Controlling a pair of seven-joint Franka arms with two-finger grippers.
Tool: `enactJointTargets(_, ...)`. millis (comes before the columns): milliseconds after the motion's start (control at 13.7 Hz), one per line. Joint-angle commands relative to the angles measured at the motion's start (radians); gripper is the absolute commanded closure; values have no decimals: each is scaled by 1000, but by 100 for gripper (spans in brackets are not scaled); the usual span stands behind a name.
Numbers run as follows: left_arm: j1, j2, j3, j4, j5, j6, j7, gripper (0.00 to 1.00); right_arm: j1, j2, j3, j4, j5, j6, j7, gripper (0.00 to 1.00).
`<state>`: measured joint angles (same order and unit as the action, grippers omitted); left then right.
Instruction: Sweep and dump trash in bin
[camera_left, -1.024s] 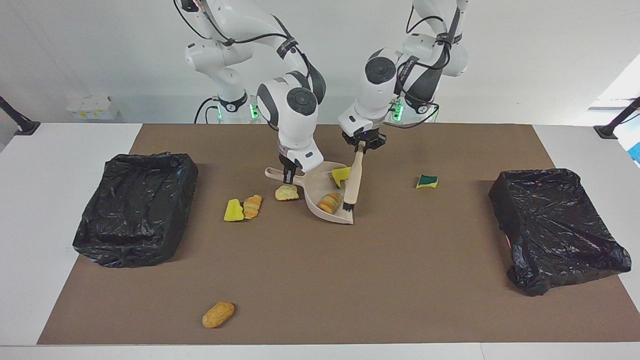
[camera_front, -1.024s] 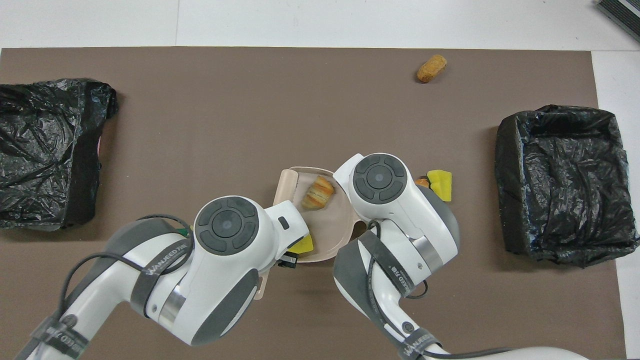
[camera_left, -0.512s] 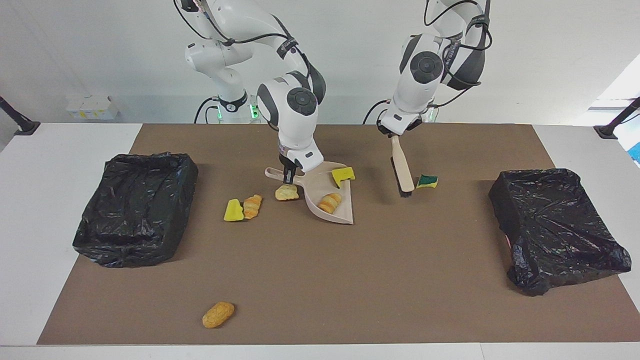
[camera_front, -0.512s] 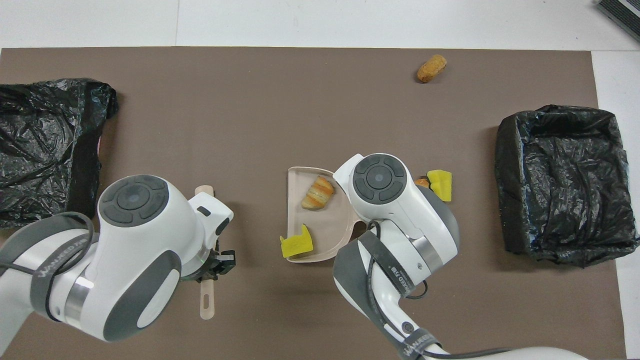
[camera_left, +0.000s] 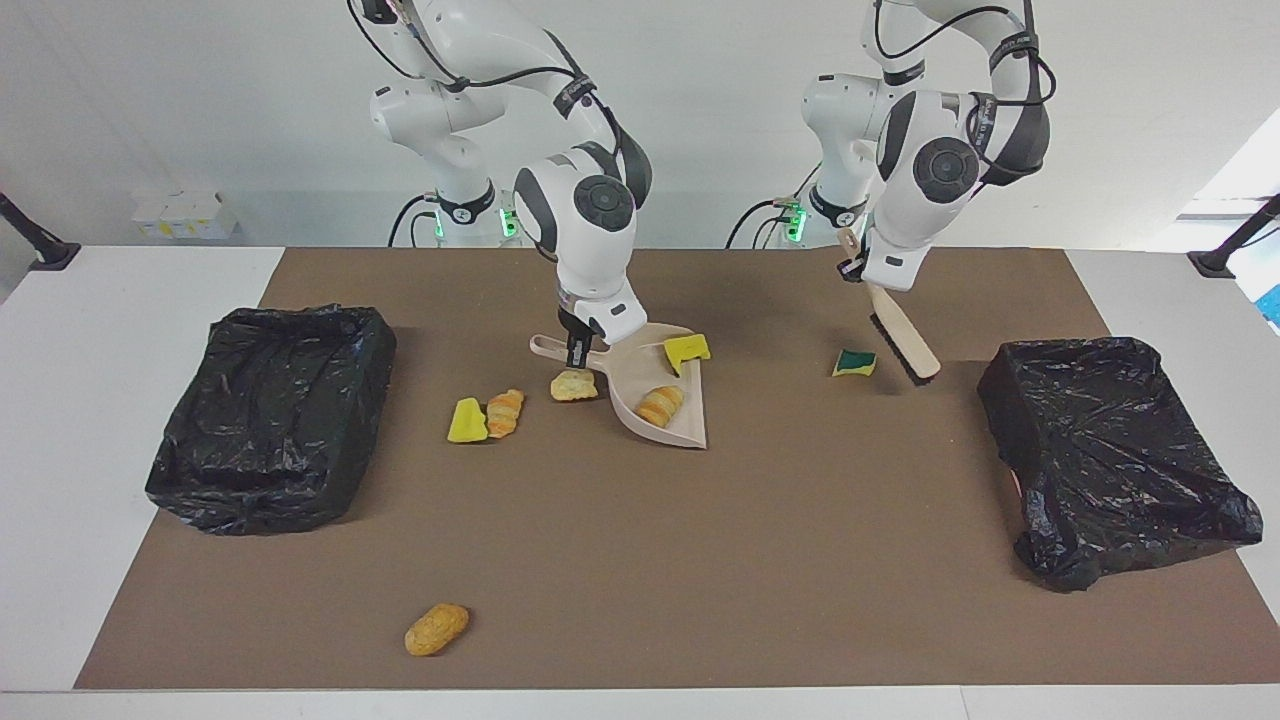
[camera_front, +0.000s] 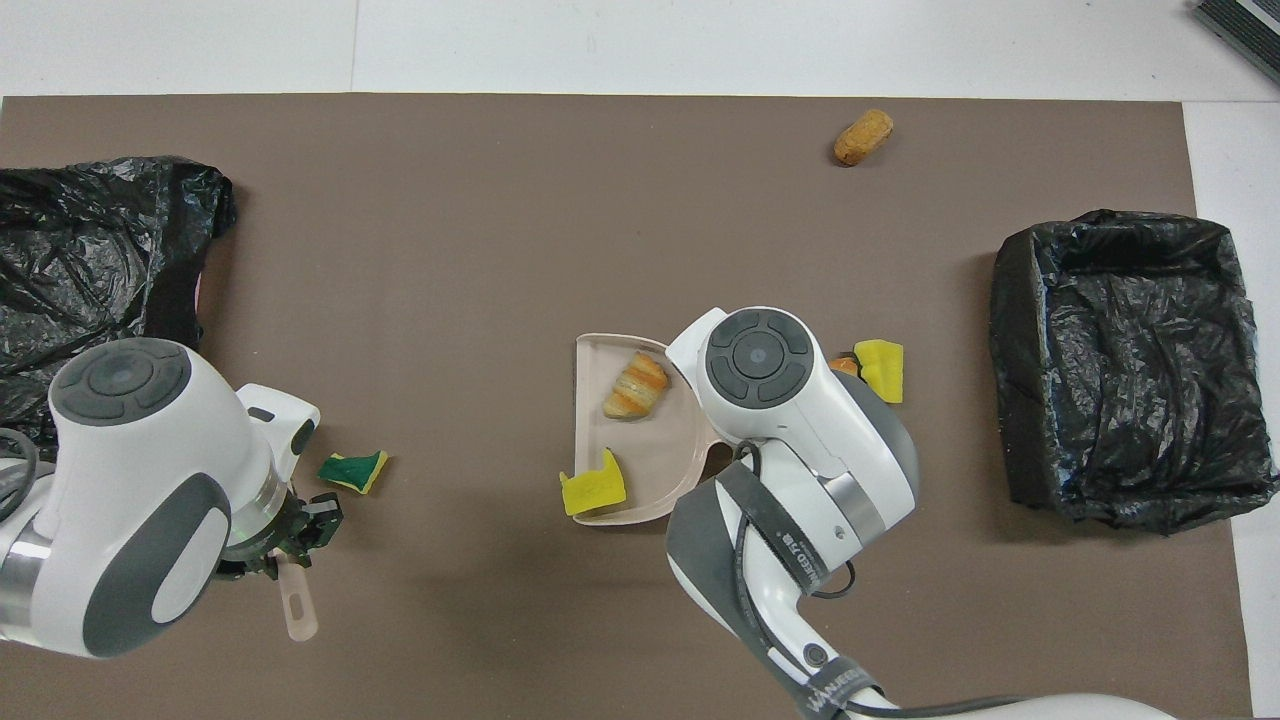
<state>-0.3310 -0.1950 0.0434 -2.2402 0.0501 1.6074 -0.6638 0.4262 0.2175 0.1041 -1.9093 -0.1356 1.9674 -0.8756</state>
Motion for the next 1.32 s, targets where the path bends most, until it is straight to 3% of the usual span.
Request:
enactJointTargets(0, -19, -27, -16, -119, 22, 67, -31, 100, 3, -17, 3, -28, 21, 28, 24, 100)
enactJointTargets(293, -106, -3, -20, -156, 2, 264, 42, 100, 3, -17, 3, -28, 21, 28, 24, 100)
enactJointTargets(512, -196, 18, -20, -150, -207, 373, 202, 100, 3, -17, 3, -30, 21, 30, 24, 100)
enactJointTargets(731, -307, 38, -22, -136, -282, 509, 211, 100, 3, -17, 3, -34, 21, 33, 24, 100)
enactJointTargets(1024, -411, 106, -23, -43, -412, 577, 217, 100, 3, -17, 3, -43, 21, 42, 32, 100)
enactJointTargets(1243, -425, 115, -25, 28, -414, 556, 200, 100, 3, -18, 3, -46, 21, 45, 30, 100)
